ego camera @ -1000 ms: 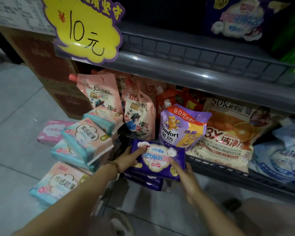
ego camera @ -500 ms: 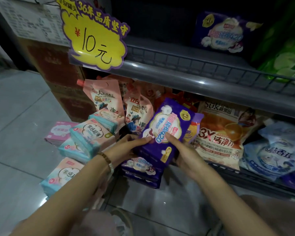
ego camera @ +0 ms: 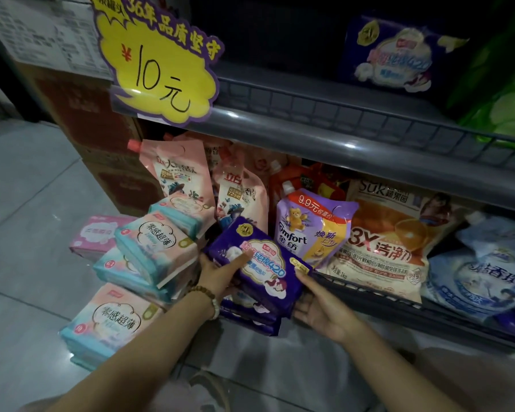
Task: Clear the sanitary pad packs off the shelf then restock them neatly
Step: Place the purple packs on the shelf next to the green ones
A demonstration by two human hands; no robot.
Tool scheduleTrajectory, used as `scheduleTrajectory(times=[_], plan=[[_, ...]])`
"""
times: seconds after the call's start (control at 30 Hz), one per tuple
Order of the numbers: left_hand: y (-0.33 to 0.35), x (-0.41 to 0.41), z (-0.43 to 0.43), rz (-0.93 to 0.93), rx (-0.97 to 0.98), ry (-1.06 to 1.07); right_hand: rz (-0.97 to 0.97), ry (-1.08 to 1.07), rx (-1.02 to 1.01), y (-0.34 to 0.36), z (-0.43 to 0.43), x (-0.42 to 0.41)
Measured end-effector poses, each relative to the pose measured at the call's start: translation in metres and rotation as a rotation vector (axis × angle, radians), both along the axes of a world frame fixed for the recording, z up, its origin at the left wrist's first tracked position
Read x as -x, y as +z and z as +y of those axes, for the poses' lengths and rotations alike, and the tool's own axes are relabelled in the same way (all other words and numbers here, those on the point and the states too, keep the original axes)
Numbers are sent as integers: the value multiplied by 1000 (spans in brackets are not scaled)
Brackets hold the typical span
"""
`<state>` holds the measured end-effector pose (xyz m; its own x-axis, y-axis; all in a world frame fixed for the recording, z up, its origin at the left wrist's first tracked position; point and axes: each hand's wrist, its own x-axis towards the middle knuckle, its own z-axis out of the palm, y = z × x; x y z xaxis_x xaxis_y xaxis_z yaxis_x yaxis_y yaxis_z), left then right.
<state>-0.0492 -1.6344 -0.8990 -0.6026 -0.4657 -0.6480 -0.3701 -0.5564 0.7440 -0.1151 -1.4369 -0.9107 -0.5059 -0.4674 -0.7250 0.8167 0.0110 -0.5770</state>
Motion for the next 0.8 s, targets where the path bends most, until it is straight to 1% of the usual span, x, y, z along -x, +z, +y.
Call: scheduleTrajectory(times=[0.07, 0.1, 0.17, 0.23, 0.33, 0.43, 0.53, 0.63, 0.7, 0.8], plan=[[-10, -3, -6, -124, 17, -48, 13, -74, -49, -12, -9, 0], [-15, -5, -9, -183, 42, -112, 22, -109, -84, -18, -15, 2], [-25, -10, -15, -245, 148, -233, 42, -128, -179, -33, -23, 5], [-31, -14, -20, -301, 235, -254, 63, -103, -261, -43, -33, 3], [-50, -18, -34, -352, 270, -263, 81, -31, -326, -58, -43, -2], [-78, -15, -46, -358, 176, -240, -39, -71, -229, -61, -47, -4], [-100, -13, -54, -344, 125, -279, -110, -42, -129, -65, -49, -6], [-106, -13, -56, -364, 101, -309, -101, -23, -121, -64, -49, -9], [-110, -12, -55, -337, 63, -397, -78, -16, -120, -60, -43, -9], [-79, -15, -39, -306, -1, -475, -33, -1, -139, -50, -28, -13]])
